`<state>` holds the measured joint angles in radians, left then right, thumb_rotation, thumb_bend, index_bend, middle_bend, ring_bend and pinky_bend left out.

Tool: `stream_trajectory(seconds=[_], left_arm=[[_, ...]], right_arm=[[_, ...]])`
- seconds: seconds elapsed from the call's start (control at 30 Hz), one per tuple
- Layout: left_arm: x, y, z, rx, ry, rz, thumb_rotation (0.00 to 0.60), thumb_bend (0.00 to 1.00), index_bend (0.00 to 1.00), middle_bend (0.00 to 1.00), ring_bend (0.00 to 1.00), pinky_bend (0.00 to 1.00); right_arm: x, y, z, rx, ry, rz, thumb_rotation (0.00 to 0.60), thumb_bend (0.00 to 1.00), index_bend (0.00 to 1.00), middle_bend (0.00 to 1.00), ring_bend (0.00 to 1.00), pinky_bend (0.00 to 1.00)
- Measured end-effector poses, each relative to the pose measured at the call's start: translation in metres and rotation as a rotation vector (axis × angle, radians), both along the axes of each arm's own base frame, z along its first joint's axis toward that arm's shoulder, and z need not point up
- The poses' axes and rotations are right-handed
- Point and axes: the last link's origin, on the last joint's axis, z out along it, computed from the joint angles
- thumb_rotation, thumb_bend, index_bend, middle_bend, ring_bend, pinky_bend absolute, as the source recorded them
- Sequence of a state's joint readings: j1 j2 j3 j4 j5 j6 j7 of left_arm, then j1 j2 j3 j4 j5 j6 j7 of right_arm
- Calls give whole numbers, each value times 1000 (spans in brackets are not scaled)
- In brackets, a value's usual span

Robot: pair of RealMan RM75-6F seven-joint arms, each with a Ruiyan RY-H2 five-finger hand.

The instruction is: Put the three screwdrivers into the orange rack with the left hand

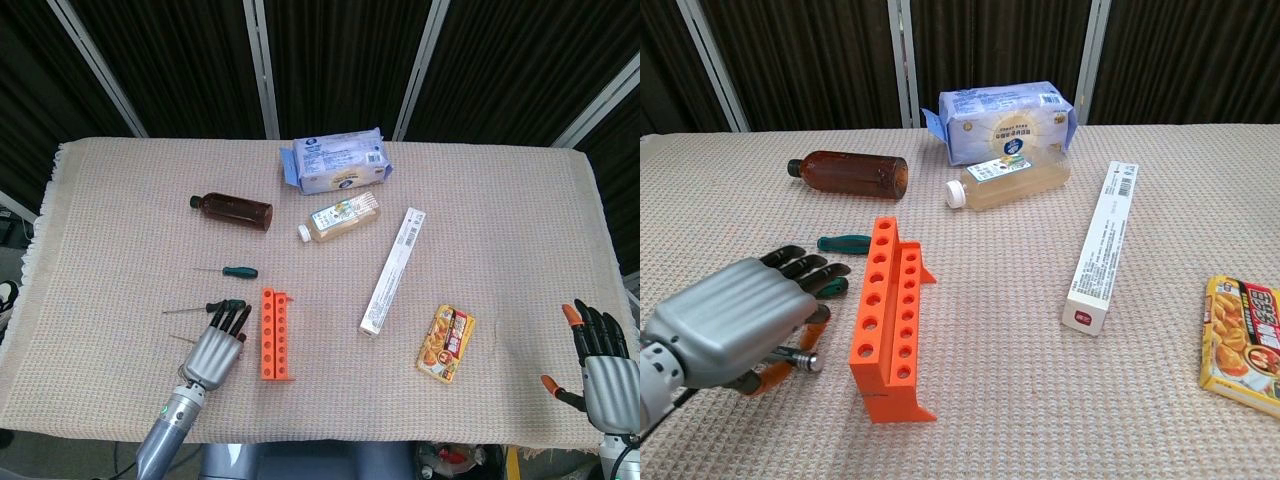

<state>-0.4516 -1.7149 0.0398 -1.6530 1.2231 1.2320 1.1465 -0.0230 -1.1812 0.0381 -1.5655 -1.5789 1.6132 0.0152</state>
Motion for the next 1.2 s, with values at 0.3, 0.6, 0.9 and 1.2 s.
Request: stream_trajectory(seconds=[0.3, 0.6, 0.9, 1.2], left_arm=[[-23, 6, 27, 49, 99, -64, 600, 456, 370, 0, 0, 0], [-14, 4, 13, 14, 130, -92, 600, 450, 373, 0, 0, 0], [-2, 2, 3, 7, 131, -117, 600, 397, 428, 0, 0, 0], [-1, 1, -1, 20, 125, -107, 600, 272, 436, 0, 0, 0]], right_arm=[[-1, -2, -3, 7, -6, -3, 600, 0, 0, 0, 0, 0], [-4, 1, 1, -6, -8, -12, 600, 0, 0, 0, 0, 0], [-9, 2, 2, -11, -15, -22, 600, 0, 0, 0, 0, 0], [-11, 4, 3, -13, -18, -28, 600, 0, 0, 0, 0, 0]])
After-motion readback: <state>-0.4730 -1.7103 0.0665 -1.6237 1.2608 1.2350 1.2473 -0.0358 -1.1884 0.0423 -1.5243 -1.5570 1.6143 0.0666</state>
